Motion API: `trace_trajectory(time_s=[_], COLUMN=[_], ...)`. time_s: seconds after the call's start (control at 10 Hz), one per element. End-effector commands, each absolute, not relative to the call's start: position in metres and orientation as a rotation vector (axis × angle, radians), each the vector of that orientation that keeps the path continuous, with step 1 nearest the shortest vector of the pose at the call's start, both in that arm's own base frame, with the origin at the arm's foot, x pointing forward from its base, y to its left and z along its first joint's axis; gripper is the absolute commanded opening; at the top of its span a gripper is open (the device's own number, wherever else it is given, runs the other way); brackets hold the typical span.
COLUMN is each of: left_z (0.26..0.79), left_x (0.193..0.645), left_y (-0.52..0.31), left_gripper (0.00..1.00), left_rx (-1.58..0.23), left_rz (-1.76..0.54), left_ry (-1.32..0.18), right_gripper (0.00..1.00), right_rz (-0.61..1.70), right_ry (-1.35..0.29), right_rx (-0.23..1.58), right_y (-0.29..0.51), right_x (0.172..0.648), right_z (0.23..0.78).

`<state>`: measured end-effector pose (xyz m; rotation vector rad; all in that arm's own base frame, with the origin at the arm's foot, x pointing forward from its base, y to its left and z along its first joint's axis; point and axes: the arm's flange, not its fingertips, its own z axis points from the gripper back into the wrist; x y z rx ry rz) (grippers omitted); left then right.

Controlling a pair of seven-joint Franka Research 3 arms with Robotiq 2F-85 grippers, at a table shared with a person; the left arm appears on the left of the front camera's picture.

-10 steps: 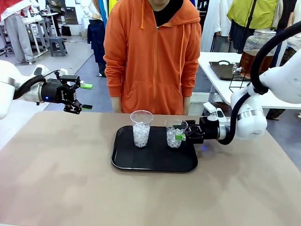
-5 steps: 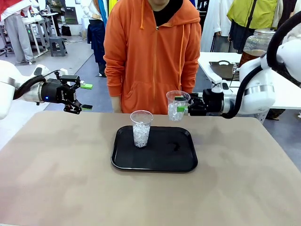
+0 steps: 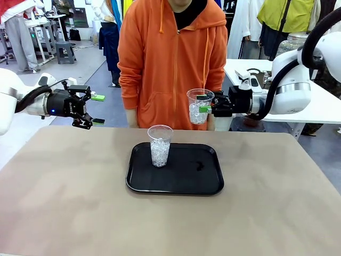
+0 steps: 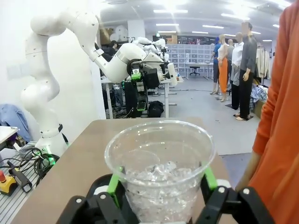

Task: Pour the drink into the iced cup.
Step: Open the gripper to release the iced cup you were holding.

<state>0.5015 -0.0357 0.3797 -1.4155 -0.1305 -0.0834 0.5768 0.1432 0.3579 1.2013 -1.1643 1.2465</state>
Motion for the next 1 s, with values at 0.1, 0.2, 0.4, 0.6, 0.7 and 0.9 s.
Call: trace_trajectory(time_s=[0.1, 0.2, 0.4, 0.6, 0.7, 0.9], left_z=[0.3805, 0.3805, 0.3805, 0.3805, 0.3805, 0.3805], left_x=[0.4994, 0.4994, 0.4994, 0.4994, 0.4994, 0.4994], left_y=[-0.0361, -0.0361, -0.0361, -0.0361, -0.0361, -0.0361], left_gripper=[1.00, 1.00, 1.00, 1.00, 1.00, 1.00], left_rx=[-1.411, -1.411, -1.411, -1.411, -1.411, -1.411], left_rz=[-0.095, -0.095, -0.095, -0.095, -0.095, -0.095], left_ry=[-0.147, -0.147, -0.147, -0.147, -0.147, -0.147], right_gripper=[0.80, 0.80, 0.80, 0.80, 0.80, 0.80], right_rz=[1.248, 1.248, 1.248, 1.248, 1.248, 1.248], right_ry=[-1.187, -1.187, -1.187, -1.187, -1.187, -1.187], right_rx=[1.204, 1.204, 1.204, 1.204, 1.204, 1.204], right_y=[0.1393, 0.1393, 0.1393, 0.1393, 0.1393, 0.1393], right_x=[0.5743, 0.5743, 0.5743, 0.5743, 0.5743, 0.5743], right_z=[0.3565, 0.3565, 0.3565, 0.3565, 0.3565, 0.3565])
